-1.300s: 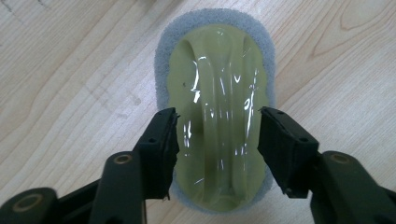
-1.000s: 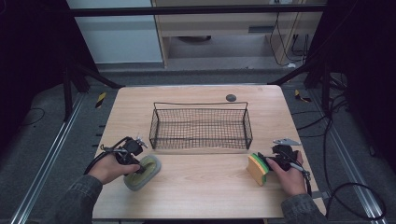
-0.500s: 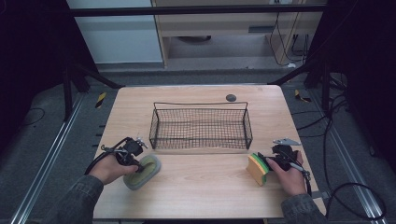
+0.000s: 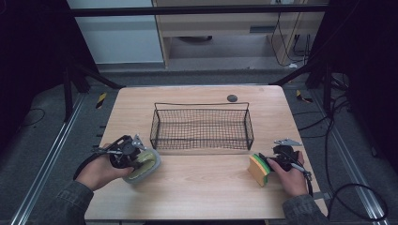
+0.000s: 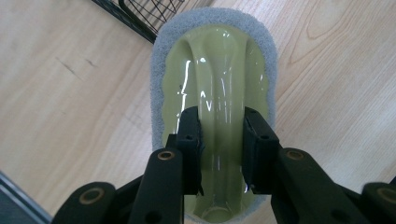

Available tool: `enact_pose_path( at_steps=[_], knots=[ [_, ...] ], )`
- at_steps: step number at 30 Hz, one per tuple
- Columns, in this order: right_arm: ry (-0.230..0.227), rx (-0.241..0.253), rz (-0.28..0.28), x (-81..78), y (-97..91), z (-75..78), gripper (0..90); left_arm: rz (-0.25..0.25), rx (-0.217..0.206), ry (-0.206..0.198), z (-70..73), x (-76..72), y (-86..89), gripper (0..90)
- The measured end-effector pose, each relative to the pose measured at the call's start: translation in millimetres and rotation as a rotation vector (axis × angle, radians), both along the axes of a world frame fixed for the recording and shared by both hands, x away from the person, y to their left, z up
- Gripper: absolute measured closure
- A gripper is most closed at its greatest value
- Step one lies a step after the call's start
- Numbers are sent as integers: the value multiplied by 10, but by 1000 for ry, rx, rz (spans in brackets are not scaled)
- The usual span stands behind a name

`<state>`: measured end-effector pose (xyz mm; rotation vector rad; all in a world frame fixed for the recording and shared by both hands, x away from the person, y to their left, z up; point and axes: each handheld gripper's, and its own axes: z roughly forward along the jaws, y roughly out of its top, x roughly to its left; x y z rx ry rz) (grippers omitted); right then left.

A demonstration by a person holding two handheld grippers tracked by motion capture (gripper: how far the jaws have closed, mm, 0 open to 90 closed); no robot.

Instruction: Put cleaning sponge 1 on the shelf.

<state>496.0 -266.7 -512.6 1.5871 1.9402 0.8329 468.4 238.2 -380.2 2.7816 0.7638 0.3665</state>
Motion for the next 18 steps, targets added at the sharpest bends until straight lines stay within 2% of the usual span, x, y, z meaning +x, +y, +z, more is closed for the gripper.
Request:
enact_pose_path(
  at_steps=[3,6,9,11,18],
  knots=[
    [0,-1,3,2,1,0,8,-29,19,-34,65,-36,-30,710],
    [0,-1,2,2,1,0,8,-50,9,-50,126,-55,-57,710],
    [0,-2,2,3,2,0,8,-71,16,-64,163,-63,-82,710],
    [0,-1,2,3,2,0,8,-102,26,-81,228,-57,-119,711],
    [0,-1,3,4,2,0,8,-139,35,-112,310,24,-160,710]
  ],
)
